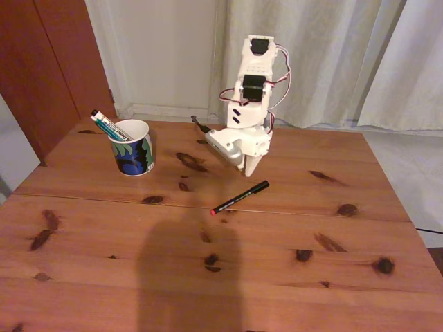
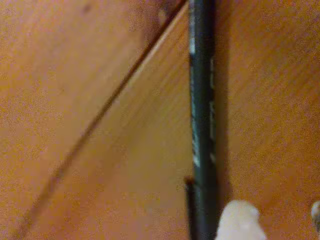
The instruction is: Clean up the desk and place the pens and markers into the cup
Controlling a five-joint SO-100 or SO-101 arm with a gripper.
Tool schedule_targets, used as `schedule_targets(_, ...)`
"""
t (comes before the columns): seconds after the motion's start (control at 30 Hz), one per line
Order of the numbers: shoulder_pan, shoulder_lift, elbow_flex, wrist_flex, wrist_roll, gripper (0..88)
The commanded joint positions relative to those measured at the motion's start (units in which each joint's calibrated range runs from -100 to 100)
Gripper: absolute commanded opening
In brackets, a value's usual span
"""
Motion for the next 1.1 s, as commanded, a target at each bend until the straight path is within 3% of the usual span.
schedule_targets(0.0, -2.80, 1.90, -4.30, -2.41, -3.10, 11.2)
schedule_targets(1.07, -3.60, 17.12, -6.38, -5.42, 4.60, 11.5)
